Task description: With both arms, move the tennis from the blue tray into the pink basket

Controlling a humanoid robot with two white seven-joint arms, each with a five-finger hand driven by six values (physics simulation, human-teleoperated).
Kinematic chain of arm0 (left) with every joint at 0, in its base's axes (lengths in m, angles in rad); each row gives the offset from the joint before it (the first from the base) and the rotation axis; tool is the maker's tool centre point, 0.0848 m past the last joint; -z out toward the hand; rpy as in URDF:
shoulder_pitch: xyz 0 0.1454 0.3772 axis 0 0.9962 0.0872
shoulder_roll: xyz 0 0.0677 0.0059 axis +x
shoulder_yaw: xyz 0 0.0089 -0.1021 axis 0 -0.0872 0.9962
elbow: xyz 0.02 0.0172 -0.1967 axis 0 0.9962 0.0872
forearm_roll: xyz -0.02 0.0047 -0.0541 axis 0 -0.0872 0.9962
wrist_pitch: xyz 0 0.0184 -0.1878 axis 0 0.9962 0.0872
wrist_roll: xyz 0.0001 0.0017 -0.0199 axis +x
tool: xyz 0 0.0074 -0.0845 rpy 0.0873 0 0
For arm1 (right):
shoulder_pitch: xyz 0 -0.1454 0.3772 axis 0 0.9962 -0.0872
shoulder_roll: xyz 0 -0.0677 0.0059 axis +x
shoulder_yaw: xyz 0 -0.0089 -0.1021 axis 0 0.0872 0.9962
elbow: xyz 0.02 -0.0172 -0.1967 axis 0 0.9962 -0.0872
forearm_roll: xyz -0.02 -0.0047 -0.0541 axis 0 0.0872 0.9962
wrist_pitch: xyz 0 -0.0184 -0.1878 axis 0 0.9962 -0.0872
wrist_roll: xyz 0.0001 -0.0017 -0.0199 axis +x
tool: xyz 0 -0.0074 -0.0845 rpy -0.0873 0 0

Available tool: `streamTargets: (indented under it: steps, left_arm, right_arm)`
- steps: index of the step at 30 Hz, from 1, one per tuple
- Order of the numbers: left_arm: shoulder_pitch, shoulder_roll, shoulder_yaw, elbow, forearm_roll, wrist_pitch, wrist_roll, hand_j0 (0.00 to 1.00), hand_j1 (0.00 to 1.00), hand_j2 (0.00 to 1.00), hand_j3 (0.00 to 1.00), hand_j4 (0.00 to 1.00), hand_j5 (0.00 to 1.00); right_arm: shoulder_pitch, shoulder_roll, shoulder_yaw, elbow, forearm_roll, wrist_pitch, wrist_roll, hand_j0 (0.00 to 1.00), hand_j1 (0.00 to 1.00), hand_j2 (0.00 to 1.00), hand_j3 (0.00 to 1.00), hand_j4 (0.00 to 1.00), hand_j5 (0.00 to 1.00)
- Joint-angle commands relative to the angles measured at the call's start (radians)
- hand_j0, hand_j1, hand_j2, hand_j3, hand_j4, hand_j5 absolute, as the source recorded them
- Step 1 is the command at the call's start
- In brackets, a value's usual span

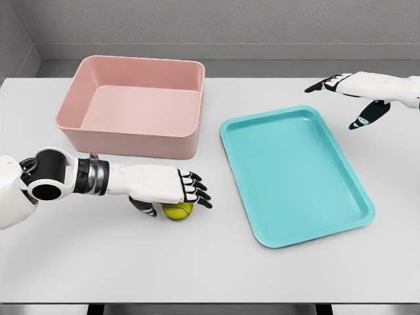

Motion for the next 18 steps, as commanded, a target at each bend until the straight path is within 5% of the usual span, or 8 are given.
streamTargets:
  steps: [1,18]
  left_arm:
    - [0.0,0.001,0.001,0.002,0.005,0.002,0.0,1.0,1.0,1.0,1.0,1.0,1.0]
    - [0.011,0.0,-0.001,0.008,0.001,0.002,-0.001,1.0,1.0,1.0,1.0,1.0,1.0]
  right_arm:
    - [0.0,-0.002,-0.001,0.0,-0.006,0.003,-0.002,1.0,1.0,1.0,1.0,1.0,1.0]
    - [-0.002,-0.002,0.0,0.0,-0.006,0.003,0.0,1.0,1.0,1.0,1.0,1.0,1.0]
